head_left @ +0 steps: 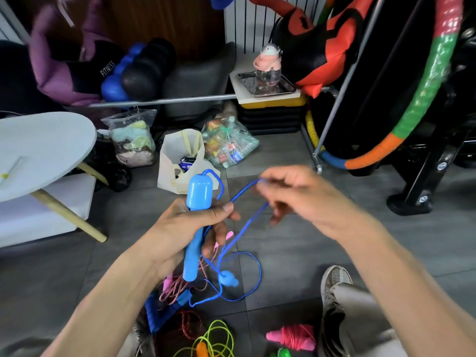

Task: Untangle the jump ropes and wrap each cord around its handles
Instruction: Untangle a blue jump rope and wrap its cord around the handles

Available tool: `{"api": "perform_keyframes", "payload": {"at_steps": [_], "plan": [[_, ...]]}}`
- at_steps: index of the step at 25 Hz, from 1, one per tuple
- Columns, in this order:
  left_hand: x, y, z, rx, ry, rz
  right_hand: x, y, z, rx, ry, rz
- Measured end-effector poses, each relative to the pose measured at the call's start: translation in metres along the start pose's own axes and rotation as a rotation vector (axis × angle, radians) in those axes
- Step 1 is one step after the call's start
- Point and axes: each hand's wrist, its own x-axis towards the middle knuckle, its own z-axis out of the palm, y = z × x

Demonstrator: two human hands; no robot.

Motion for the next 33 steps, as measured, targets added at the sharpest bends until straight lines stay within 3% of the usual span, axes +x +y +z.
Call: {"api": "perform_keyframes", "payload": {"at_steps": [4,5,7,9,12,13,15,18,21,23,25,28,30,33], "plan": [[0.004,-0.001,-0.012,0.025,0.033,-0.047,0.002,-0.006,-0.061,0.525,0.655,0.063],[0.005,-0.002,-0.014,0.013,0.033,-0.042,0.004,0.000,-0.069,0.491,0.746,0.101],[0.005,-0.003,-0.014,-0.012,0.021,-0.029,0.007,0.010,-0.065,0.094,0.804,0.131],[0.004,-0.004,-0.010,-0.012,0.015,-0.020,0.006,0.013,-0.036,-0.182,0.551,0.039],[0.004,-0.005,-0.002,0.000,0.016,-0.012,-0.007,0.009,0.018,0.010,-0.092,0.059],[0.004,-0.006,0.000,-0.003,0.017,-0.015,-0.009,0.008,0.029,0.034,-0.205,0.082],[0.003,-0.007,0.004,-0.008,0.008,-0.017,-0.007,0.010,0.030,-0.040,-0.167,0.063],[0.005,-0.008,0.006,-0.014,-0.002,0.002,0.000,0.008,0.015,-0.227,0.099,-0.049],[0.011,-0.006,0.009,-0.075,0.034,-0.003,-0.001,0.012,0.025,-0.173,0.242,-0.122],[0.014,-0.003,0.006,-0.214,0.073,-0.016,-0.002,0.016,0.042,-0.010,0.222,-0.086],[0.016,0.000,-0.002,-0.419,0.112,-0.035,-0.004,0.019,0.057,0.168,0.029,0.035],[0.019,0.004,-0.009,-0.641,0.177,-0.058,-0.012,0.022,0.071,0.087,-0.278,0.188],[0.017,0.003,-0.010,-0.581,0.191,-0.094,-0.011,0.022,0.074,0.041,-0.240,0.182],[0.008,0.002,0.000,-0.259,0.129,-0.128,-0.004,0.016,0.056,0.277,0.012,0.162]]}}
